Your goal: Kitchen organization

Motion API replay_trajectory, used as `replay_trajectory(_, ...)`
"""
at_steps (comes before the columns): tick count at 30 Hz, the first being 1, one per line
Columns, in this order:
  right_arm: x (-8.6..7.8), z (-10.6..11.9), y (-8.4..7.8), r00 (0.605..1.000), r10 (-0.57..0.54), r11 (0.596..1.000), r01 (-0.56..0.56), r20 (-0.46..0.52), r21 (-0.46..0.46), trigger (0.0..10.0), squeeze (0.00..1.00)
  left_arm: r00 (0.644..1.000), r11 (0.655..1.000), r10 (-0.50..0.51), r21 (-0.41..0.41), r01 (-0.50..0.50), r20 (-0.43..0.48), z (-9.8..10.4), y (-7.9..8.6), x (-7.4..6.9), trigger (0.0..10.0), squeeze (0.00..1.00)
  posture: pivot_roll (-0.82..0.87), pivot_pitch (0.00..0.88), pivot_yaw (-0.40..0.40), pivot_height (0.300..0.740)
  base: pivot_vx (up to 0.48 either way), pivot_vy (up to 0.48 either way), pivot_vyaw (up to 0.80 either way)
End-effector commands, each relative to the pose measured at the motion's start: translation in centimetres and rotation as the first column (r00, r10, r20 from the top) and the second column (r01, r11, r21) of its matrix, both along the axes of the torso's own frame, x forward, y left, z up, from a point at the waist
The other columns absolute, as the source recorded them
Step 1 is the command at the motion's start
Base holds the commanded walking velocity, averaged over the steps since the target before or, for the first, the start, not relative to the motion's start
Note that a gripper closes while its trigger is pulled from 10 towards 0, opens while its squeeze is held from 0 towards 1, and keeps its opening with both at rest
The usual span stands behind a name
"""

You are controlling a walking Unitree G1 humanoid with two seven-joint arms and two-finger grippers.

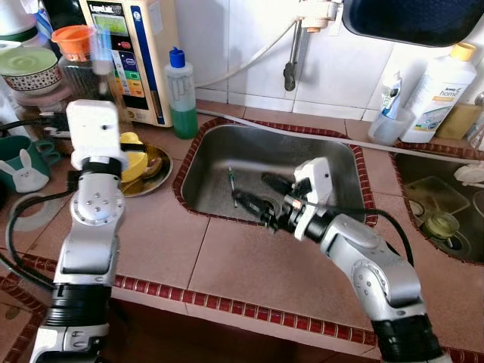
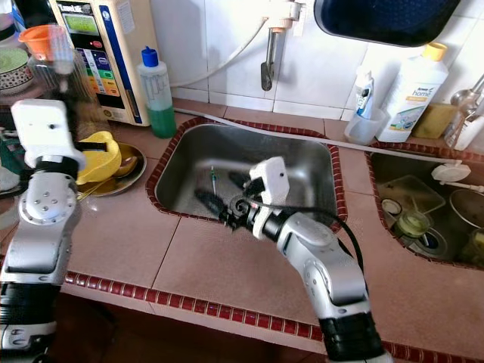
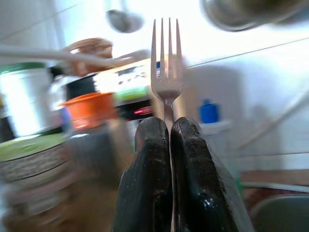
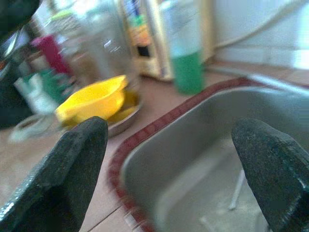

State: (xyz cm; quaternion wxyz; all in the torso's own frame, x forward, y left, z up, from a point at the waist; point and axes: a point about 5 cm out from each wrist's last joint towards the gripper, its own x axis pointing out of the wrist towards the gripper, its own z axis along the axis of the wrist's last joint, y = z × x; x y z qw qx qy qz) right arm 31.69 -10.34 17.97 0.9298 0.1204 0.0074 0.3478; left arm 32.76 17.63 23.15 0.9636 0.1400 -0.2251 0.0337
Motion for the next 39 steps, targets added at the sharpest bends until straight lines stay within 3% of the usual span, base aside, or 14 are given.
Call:
replay_trajectory(1, 0.7, 0.2, -1.0, 0.998, -0.053, 0.998, 0.053, -0.02, 0.041, 10.0, 0.0, 0.996, 0.996, -0.076, 0.044, 0.074, 0.045, 0.7, -1.3, -0.3, 0.0, 0.0, 0.1, 0.049, -0.006, 0.74, 0.0, 0.0, 0.0)
replay_trajectory(2, 0.7, 0.2, -1.0, 0.998, -0.053, 0.998, 0.053, -0.02, 0.041, 10.0, 0.0, 0.996, 0.996, -0.076, 0.044, 0.074, 0.045, 0.7, -1.3, -0.3, 0.0, 0.0, 0.1, 0.049, -0.006, 0.74, 0.0, 0.0, 0.0)
replay_trajectory(4, 1.7, 0.7, -1.8, 0.995, -0.097, 0.991, 0.1, -0.033, 0.091, 10.0, 0.0, 0.982, 0.982, -0.184, 0.046, 0.183, 0.027, 0.1, -3.2, -0.6, 0.0, 0.0, 0.1, 0.055, -0.005, 0.74, 0.0, 0.0, 0.0)
replay_trajectory(9, 2.8, 2.1, -2.1, 0.99, -0.138, 0.973, 0.141, -0.029, 0.182, 10.0, 0.0, 0.96, 0.959, -0.281, 0.021, 0.281, 0.009, -0.6, -5.4, -0.6, 0.0, 0.0, 0.09, 0.065, -0.007, 0.74, 0.0, 0.0, 0.0)
replay_trajectory(19, 4.0, 3.8, -1.9, 0.987, -0.154, 0.937, 0.159, -0.04, 0.311, 10.0, 0.0, 0.935, 0.935, -0.355, 0.002, 0.355, -0.004, -1.0, -7.4, -0.7, 0.0, 0.0, 0.09, 0.074, -0.014, 0.74, 0.0, 0.0, 0.0)
replay_trajectory(26, 4.3, 5.4, 0.3, 0.999, -0.045, 0.93, 0.042, 0.0, 0.364, 10.0, 0.0, 0.902, 0.903, -0.429, 0.001, 0.43, -0.053, -2.2, -9.3, -1.0, 0.0, 0.0, 0.08, 0.071, -0.021, 0.74, 0.0, 0.0, 0.0)
replay_trajectory(30, 3.9, 6.0, 1.7, 0.997, 0.069, 0.924, -0.079, 0.041, 0.374, 10.0, 0.0, 0.877, 0.88, -0.474, -0.014, 0.474, -0.077, -2.6, -10.3, -1.2, 0.0, 0.0, 0.09, 0.071, -0.023, 0.74, 0.0, 0.0, 0.0)
replay_trajectory(33, 3.6, 6.2, 2.3, 0.99, 0.124, 0.921, -0.138, 0.063, 0.364, 10.0, 0.0, 0.868, 0.872, -0.489, -0.009, 0.49, -0.082, -2.7, -10.8, -1.4, 0.0, 0.0, 0.09, 0.071, -0.025, 0.74, 0.0, 0.0, 0.0)
replay_trajectory(39, 3.5, 5.9, 2.3, 0.988, 0.14, 0.925, -0.155, 0.067, 0.347, 10.0, 0.0, 0.861, 0.864, -0.503, -0.013, 0.503, -0.079, -2.7, -11.0, -1.5, 0.0, 0.0, 0.08, 0.072, -0.023, 0.74, 0.0, 0.0, 0.0)
